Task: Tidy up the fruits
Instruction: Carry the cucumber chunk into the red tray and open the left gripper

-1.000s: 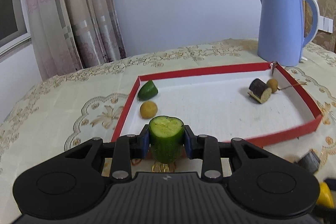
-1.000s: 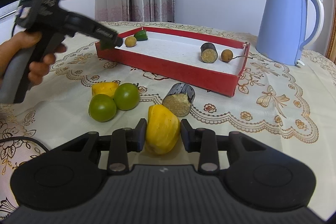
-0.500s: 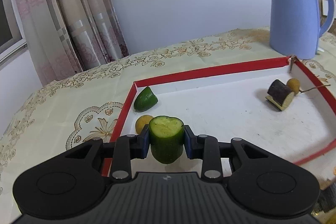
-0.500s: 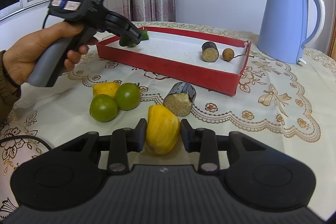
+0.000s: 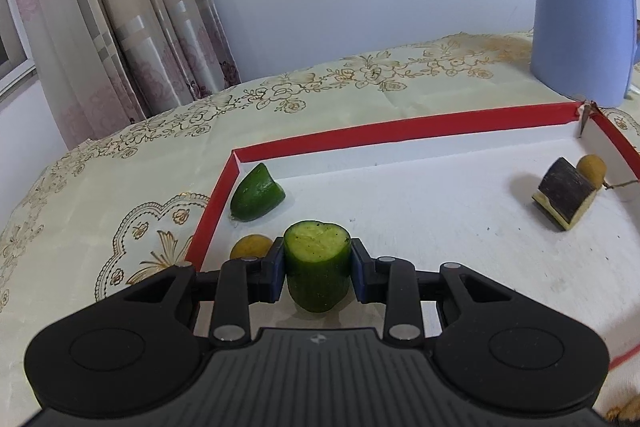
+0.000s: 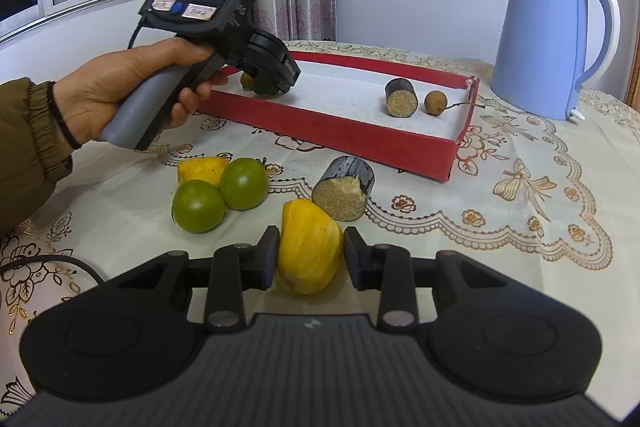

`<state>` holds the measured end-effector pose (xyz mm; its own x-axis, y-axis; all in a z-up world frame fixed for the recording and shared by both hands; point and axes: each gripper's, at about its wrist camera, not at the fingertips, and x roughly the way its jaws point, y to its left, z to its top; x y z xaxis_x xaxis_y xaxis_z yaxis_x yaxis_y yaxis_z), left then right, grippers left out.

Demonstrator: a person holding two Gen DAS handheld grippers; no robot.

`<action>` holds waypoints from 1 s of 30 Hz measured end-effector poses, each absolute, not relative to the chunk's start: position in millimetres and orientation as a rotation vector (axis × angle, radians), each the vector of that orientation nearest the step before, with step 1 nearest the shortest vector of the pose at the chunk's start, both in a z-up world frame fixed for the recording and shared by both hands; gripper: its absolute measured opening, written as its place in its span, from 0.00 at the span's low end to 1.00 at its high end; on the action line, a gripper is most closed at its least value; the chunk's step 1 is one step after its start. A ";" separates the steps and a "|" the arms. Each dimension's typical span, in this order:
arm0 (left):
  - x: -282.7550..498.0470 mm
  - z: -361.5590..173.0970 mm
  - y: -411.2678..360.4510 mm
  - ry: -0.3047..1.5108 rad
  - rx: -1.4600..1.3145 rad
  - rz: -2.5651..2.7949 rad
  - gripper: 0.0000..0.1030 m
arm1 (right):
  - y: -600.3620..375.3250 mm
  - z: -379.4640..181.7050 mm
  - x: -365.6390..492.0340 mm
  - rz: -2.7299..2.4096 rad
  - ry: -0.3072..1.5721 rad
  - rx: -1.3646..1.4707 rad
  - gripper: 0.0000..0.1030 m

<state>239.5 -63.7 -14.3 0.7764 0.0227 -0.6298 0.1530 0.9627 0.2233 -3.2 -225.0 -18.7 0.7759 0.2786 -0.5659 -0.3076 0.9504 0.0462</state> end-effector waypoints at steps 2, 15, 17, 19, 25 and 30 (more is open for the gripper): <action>243.1 -14.2 -65.2 0.683 0.272 -0.072 0.31 | -224.7 -18.7 -3.2 0.317 0.605 -0.050 0.32; 253.2 -13.0 -67.8 0.692 0.258 -0.067 0.31 | -223.8 -18.6 -4.6 0.316 0.609 -0.053 0.32; 254.5 -13.1 -67.9 0.694 0.256 -0.067 0.31 | -223.9 -18.6 -4.2 0.316 0.610 -0.053 0.32; 256.3 -13.1 -67.9 0.698 0.251 -0.067 0.31 | -223.4 -18.7 -4.0 0.315 0.611 -0.054 0.31; 256.7 -7.3 -65.9 0.682 0.228 -0.059 0.48 | -222.4 -19.4 -3.9 0.315 0.614 -0.055 0.31; 251.4 1.0 -65.4 0.644 0.236 -0.038 0.69 | -221.9 -19.0 -4.1 0.314 0.615 -0.058 0.32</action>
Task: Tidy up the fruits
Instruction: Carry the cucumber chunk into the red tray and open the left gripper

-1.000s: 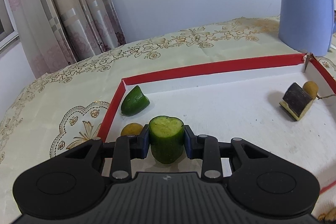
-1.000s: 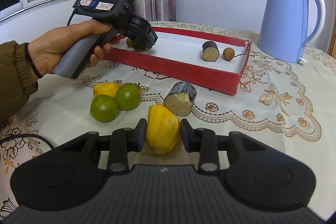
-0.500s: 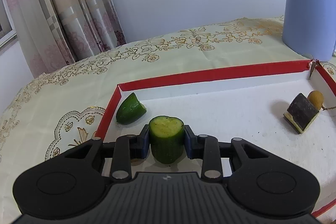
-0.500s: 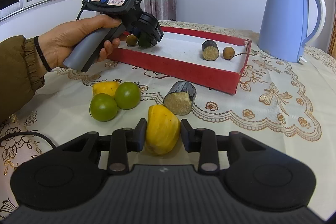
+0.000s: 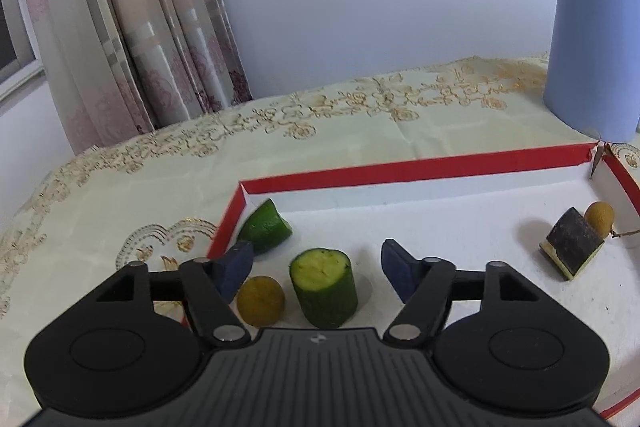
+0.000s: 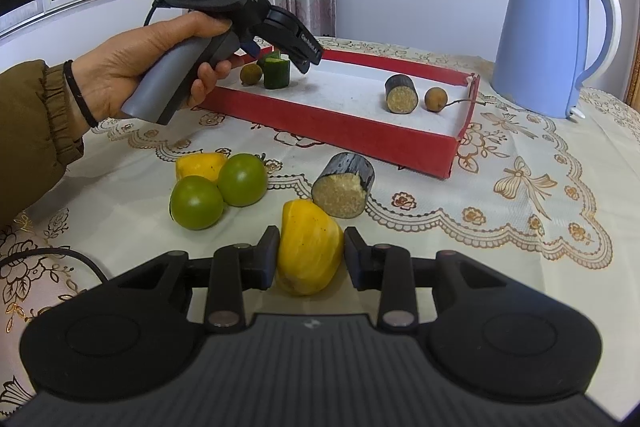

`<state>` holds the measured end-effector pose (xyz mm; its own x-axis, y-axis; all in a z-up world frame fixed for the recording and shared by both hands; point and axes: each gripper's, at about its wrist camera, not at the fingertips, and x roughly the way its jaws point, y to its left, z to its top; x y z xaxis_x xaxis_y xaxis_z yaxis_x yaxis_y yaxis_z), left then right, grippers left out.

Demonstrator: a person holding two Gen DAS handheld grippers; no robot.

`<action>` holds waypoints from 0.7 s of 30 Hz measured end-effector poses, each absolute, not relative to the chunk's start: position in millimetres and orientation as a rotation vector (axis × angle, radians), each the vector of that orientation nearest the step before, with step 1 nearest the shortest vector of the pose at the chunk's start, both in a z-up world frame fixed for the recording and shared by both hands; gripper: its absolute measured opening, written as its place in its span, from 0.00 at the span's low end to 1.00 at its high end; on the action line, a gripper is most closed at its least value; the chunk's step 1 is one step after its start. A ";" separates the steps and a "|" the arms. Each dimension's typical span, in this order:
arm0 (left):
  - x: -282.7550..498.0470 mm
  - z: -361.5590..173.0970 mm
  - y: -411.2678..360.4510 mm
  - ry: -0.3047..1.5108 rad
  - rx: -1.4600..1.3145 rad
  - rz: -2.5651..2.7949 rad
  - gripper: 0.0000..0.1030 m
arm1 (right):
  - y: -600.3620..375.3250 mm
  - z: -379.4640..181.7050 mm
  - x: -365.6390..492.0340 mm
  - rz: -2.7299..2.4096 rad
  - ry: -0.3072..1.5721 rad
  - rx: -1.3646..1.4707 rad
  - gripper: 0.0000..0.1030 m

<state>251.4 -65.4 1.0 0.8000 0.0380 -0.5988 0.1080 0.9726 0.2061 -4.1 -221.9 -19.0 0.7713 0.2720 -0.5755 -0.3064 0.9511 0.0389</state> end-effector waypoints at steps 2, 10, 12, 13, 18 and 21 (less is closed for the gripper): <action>249.0 4.0 -65.0 0.638 0.237 -0.036 0.69 | -221.7 -19.0 -4.1 0.313 0.615 -0.058 0.32; 227.8 16.8 -53.7 0.615 0.203 -0.004 0.69 | -221.3 -18.8 -4.6 0.304 0.606 -0.068 0.32; 219.0 21.1 -45.8 0.620 0.173 0.011 0.69 | -221.2 -18.3 -5.8 0.301 0.598 -0.072 0.32; 209.9 25.1 -37.5 0.621 0.140 0.023 0.69 | -221.4 -18.0 -6.5 0.300 0.594 -0.072 0.32; 171.2 38.6 -3.7 0.590 0.015 0.015 0.69 | -226.5 -15.3 -9.0 0.294 0.570 -0.040 0.32; 150.8 38.5 3.9 0.539 0.015 0.032 0.69 | -229.7 -13.6 -7.6 0.294 0.565 -0.019 0.32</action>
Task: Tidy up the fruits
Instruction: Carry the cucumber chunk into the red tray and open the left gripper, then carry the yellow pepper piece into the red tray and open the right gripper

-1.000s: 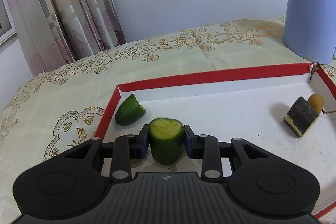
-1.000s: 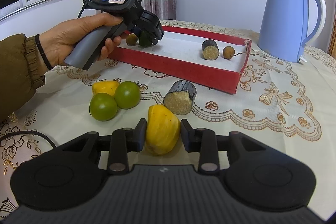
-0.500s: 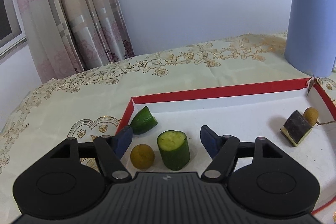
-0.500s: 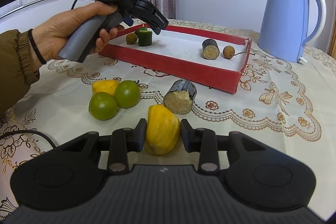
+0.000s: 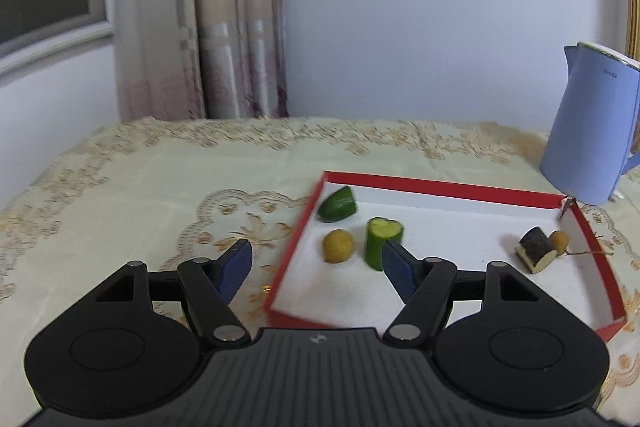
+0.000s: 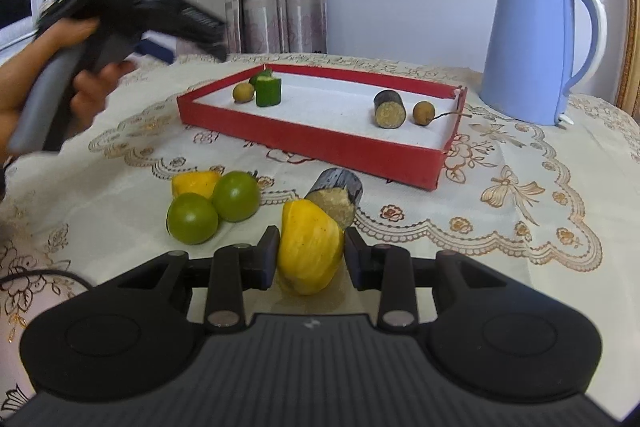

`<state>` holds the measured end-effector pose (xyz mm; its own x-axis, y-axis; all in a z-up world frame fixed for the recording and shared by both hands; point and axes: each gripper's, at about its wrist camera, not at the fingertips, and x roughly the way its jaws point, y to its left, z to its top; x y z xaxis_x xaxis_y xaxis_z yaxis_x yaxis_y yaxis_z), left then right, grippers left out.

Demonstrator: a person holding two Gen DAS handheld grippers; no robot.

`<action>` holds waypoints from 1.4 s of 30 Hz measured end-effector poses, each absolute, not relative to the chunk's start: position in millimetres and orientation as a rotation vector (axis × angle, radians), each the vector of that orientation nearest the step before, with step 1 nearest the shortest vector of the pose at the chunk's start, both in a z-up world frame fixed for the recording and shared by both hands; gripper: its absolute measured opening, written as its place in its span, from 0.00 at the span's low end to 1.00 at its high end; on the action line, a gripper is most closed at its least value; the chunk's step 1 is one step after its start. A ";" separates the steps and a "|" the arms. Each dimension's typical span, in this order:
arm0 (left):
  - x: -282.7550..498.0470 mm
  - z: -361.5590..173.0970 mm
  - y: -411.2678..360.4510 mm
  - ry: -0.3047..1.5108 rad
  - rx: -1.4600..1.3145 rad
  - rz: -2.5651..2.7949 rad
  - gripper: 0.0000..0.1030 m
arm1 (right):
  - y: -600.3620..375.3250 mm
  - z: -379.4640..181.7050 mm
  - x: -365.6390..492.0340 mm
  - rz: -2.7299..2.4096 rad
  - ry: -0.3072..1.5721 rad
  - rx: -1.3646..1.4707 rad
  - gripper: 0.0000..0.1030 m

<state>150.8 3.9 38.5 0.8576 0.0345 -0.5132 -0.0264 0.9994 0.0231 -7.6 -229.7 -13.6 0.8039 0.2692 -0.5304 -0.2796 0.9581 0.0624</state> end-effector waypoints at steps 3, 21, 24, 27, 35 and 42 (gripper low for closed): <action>139.3 29.6 -3.5 0.498 0.059 0.034 0.69 | -229.2 -7.6 -3.8 0.281 0.555 -0.044 0.32; 141.9 11.0 2.2 0.529 0.053 -0.006 0.72 | -220.3 34.3 146.2 0.293 0.608 -0.080 0.32; 141.3 11.5 3.6 0.526 0.048 0.001 0.72 | -214.1 31.2 175.2 0.271 0.631 -0.095 0.32; 141.5 12.8 4.4 0.525 0.045 0.000 0.72 | -212.9 25.8 197.5 0.256 0.662 -0.083 0.32; 143.1 9.5 2.2 0.547 0.058 -0.007 0.73 | -202.1 15.1 230.9 0.233 0.713 -0.115 0.32; 143.8 8.1 1.6 0.549 0.073 0.007 0.73 | -197.2 6.7 244.2 0.206 0.752 -0.150 0.32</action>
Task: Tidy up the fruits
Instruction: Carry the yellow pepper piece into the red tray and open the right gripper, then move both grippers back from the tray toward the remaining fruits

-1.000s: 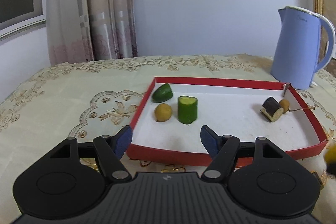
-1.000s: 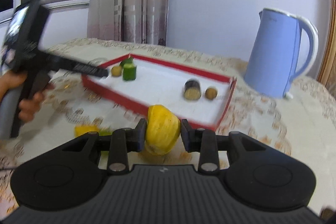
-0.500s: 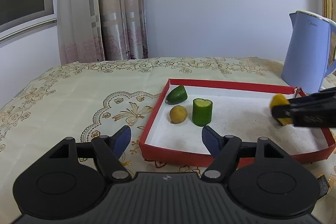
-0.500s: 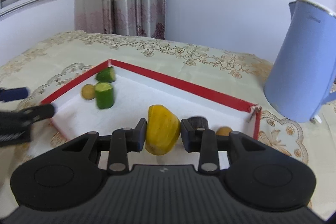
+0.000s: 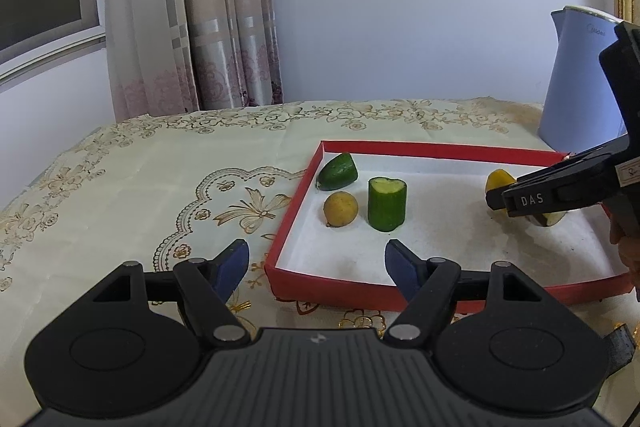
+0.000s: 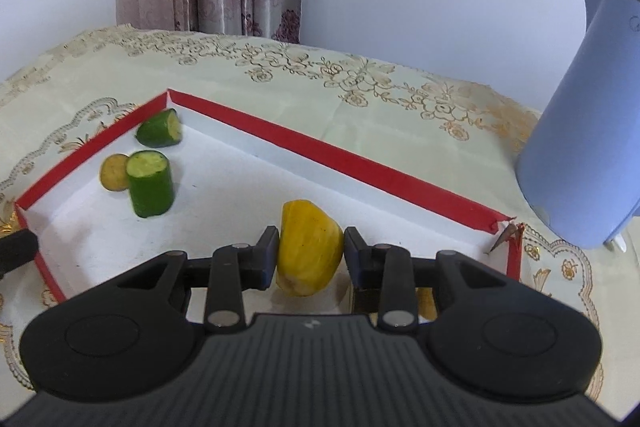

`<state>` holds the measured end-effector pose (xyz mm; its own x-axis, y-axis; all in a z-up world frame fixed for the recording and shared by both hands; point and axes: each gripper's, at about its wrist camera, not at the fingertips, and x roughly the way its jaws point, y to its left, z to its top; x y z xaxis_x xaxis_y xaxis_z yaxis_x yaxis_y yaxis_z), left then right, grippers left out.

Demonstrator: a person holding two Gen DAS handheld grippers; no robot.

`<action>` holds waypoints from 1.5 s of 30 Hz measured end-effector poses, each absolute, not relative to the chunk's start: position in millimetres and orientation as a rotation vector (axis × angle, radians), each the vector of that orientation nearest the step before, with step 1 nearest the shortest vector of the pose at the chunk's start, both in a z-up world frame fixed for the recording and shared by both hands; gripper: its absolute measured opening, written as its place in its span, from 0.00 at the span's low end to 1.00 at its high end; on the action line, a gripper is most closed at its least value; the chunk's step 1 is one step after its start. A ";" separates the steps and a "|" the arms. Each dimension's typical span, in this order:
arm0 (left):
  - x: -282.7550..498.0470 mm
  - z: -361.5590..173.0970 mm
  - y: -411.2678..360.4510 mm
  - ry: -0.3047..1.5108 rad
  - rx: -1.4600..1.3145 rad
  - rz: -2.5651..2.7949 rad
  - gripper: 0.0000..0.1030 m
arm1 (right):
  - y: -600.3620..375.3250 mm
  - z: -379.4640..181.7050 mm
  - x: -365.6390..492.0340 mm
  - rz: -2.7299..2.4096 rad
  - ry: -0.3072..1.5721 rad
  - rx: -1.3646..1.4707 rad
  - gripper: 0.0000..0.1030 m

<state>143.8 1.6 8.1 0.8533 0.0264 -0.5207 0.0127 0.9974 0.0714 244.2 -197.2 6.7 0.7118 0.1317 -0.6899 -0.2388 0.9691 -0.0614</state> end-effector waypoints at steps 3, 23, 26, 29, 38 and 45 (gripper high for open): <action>144.7 7.6 1.8 0.554 0.070 0.004 0.73 | -196.7 4.1 245.1 0.205 0.755 -0.161 0.32; 146.1 1.6 -4.2 0.564 0.102 -0.013 0.73 | -239.0 30.8 50.8 0.151 0.412 0.013 0.87; 144.2 1.6 -7.1 0.561 0.116 -0.022 0.73 | -248.5 14.7 29.3 0.130 0.405 0.097 0.88; 141.5 4.8 -8.7 0.546 0.119 -0.030 0.73 | -256.1 4.1 25.5 0.114 0.423 0.143 0.88; 94.6 -5.0 -19.1 0.608 0.179 -0.182 0.81 | -265.0 -7.9 26.8 0.150 0.422 0.225 0.91; 80.2 -20.1 -42.5 0.576 0.356 -0.136 0.84 | -270.6 -7.5 23.0 0.156 0.403 0.261 0.95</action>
